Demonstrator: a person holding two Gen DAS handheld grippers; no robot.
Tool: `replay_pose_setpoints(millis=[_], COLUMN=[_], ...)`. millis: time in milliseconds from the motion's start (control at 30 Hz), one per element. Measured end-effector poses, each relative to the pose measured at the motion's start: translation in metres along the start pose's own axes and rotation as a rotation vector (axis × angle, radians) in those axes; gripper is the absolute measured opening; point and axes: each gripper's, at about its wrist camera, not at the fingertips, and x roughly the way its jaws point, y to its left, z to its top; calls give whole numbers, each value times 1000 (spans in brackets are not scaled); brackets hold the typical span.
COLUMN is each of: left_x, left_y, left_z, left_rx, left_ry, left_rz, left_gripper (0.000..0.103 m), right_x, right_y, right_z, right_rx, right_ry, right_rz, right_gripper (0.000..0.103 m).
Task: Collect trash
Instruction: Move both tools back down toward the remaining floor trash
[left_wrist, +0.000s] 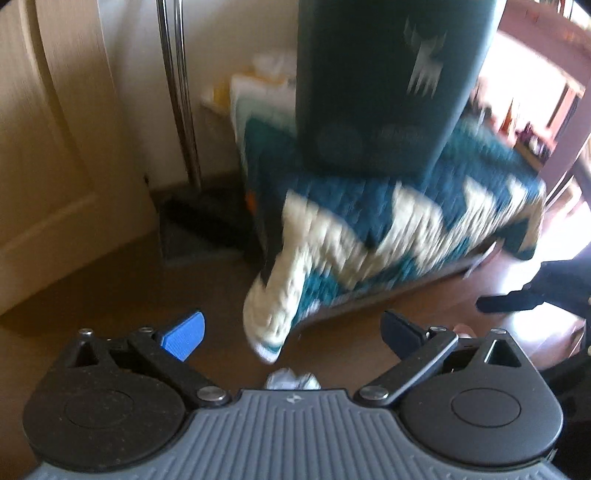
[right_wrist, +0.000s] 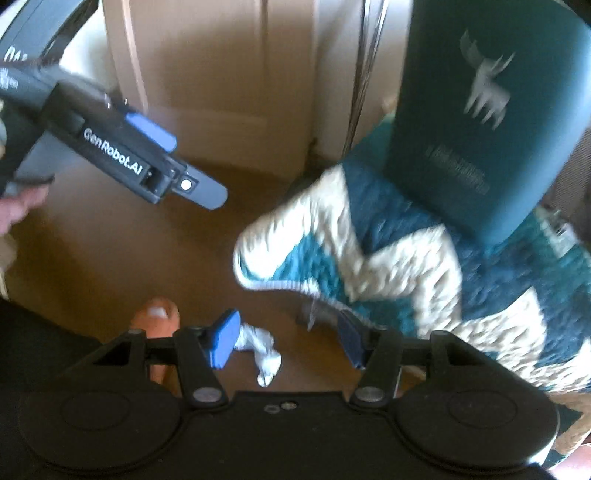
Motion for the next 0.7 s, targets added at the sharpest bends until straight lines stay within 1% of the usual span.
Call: replay_pose_setpoints(millis=[167, 233, 300, 400, 467, 567, 700], left_x=[64, 93, 122, 165, 191, 227, 271], left_y=[13, 16, 20, 22, 22, 22, 18], left_z=[-36, -51, -64, -83, -93, -106, -119], left_rx=[-8, -21, -55, -87, -104, -140, -162], left_ry=[115, 170, 236, 323, 370, 419, 450], left_rz=[-10, -18, -19, -15, -12, -8, -4], left_gripper=[102, 102, 102, 102, 102, 102, 102], right_x=[61, 84, 109, 150, 171, 203, 241], right_y=[3, 8, 13, 22, 27, 39, 54], right_z=[-23, -37, -50, -74, -88, -109, -136], right_rx=[20, -3, -46, -67, -85, -144, -224], right_ry=[107, 128, 159, 254, 297, 364, 441], right_rz=[70, 79, 77, 104, 125, 168, 218], right_gripper=[58, 58, 58, 58, 58, 58, 57])
